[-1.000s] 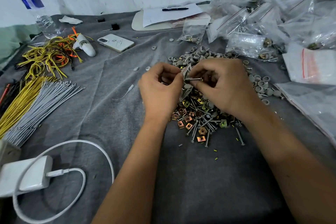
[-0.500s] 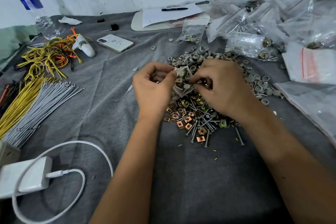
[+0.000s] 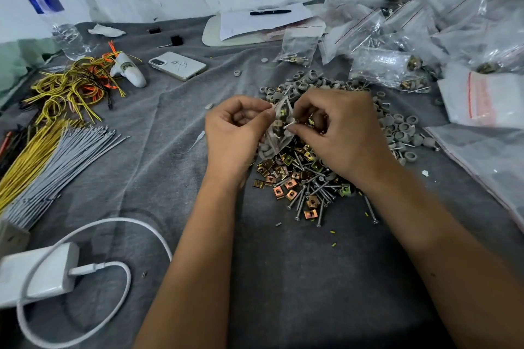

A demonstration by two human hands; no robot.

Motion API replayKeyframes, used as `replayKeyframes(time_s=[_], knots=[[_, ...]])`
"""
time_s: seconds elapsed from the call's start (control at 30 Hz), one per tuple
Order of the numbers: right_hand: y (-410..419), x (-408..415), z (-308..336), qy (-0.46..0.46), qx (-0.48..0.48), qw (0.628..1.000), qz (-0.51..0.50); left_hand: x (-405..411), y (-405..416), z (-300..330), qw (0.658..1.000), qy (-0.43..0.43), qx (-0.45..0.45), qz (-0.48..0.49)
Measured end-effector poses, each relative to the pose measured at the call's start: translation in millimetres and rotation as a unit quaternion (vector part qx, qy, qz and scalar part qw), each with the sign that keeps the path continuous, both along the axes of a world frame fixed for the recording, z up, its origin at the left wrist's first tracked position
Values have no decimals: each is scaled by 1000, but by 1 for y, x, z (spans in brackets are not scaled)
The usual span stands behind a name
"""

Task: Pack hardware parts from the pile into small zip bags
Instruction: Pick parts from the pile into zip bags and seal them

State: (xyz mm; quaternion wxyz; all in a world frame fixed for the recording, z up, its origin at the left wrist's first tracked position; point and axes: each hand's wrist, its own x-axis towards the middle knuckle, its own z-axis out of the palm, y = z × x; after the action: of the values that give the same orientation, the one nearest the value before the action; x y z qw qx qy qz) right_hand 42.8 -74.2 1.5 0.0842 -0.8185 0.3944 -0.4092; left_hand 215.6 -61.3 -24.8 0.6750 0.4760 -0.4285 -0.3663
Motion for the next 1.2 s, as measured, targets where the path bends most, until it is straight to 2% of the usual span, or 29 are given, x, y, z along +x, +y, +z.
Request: replayKeyframes(time_s=[0.17, 0.37, 0.47, 0.57, 0.73, 0.83, 1.0, 1.2], knots=[[1, 5, -4, -4, -30, 1000, 2, 1, -2, -1, 1000, 15, -2, -5], [-4, 1, -5, -42, -20, 999, -2, 1, -3, -4, 999, 30, -6, 23], [-8, -10, 0, -48, 14, 999, 14, 1, -3, -3, 998, 30, -12, 55], [-12, -21, 3, 42, 109, 987, 107, 2, -3, -2, 996, 41, -21, 78], [-7, -15, 2, 200, 228, 922, 242, 5, -5, -3, 990, 81, -26, 116], [-2, -11, 1, 259, 263, 898, 241, 6, -6, -2, 988, 87, -21, 124], [5, -7, 2, 308, 243, 895, 212, 5, -4, -1, 991, 56, -16, 120], [8, -3, 0, 324, 244, 888, 216, 3, -3, 0, 992, 46, -14, 115]])
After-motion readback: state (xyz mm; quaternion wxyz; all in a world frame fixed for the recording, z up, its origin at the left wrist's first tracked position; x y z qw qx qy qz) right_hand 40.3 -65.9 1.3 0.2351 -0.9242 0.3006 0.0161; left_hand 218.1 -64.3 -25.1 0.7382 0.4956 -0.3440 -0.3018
